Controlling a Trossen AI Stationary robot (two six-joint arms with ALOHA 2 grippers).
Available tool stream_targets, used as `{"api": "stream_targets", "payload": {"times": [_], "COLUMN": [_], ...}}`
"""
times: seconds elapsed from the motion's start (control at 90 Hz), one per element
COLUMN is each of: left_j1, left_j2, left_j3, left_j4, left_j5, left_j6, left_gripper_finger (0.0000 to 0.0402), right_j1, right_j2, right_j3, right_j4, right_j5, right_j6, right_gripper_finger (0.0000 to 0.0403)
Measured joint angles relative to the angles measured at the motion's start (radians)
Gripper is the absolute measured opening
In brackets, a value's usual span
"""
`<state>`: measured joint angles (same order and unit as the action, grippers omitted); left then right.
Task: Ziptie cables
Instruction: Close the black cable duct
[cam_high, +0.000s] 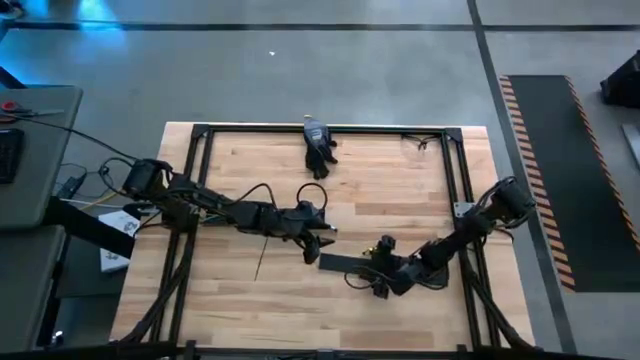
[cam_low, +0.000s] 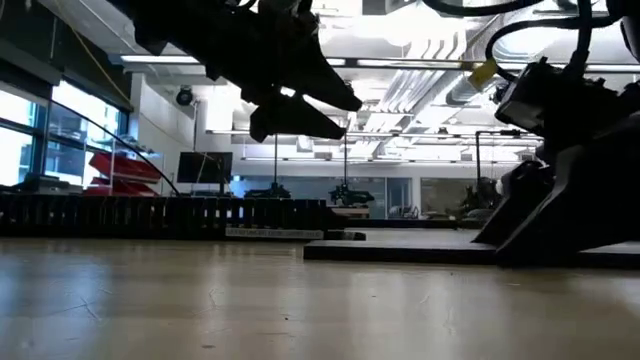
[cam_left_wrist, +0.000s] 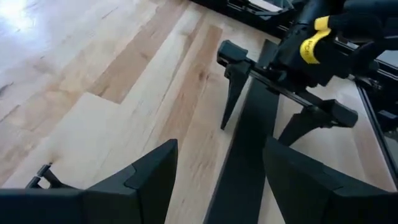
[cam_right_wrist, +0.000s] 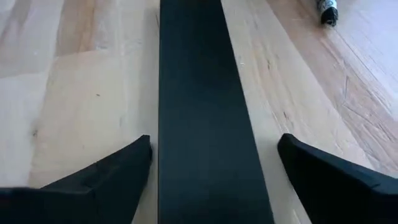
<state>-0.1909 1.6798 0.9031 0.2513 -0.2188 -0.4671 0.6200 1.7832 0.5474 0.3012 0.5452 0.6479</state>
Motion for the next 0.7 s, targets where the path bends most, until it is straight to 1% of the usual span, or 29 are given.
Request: {"api": "stream_targets", "payload": {"times": [0.222, 0.344, 0.422, 0.5, 0.7], "left_j1": [0.0, 0.0, 0.0, 0.0, 0.0], "left_j2": [0.0, 0.0, 0.0, 0.0, 0.0], "left_j3": [0.0, 0.0, 0.0, 0.0, 0.0], "left_j4": [0.001, 0.001, 0.001, 0.001, 0.001], "left_j5": [0.0, 0.0, 0.0, 0.0, 0.0], "left_j6": [0.0, -0.001, -0.003, -0.002, -0.002], "left_gripper_finger": [0.0216, 0.0216, 0.0216, 0.0216, 0.0216], "right_j1": [-0.005, 0.0, 0.01, 0.018, 0.016], "right_j2": [0.021, 0.072, 0.082, 0.076, -0.009], "right_j3": [-0.035, -0.036, -0.036, -0.036, -0.044], "right_j4": [0.06, 0.121, 0.136, 0.135, 0.09], "right_j5": [-0.009, 0.034, 0.06, 0.071, 0.016], "right_j6": [-0.027, -0.029, -0.024, -0.027, -0.077], "right_gripper_finger": [0.0272, 0.0238, 0.0216, 0.0214, 0.0214]}}
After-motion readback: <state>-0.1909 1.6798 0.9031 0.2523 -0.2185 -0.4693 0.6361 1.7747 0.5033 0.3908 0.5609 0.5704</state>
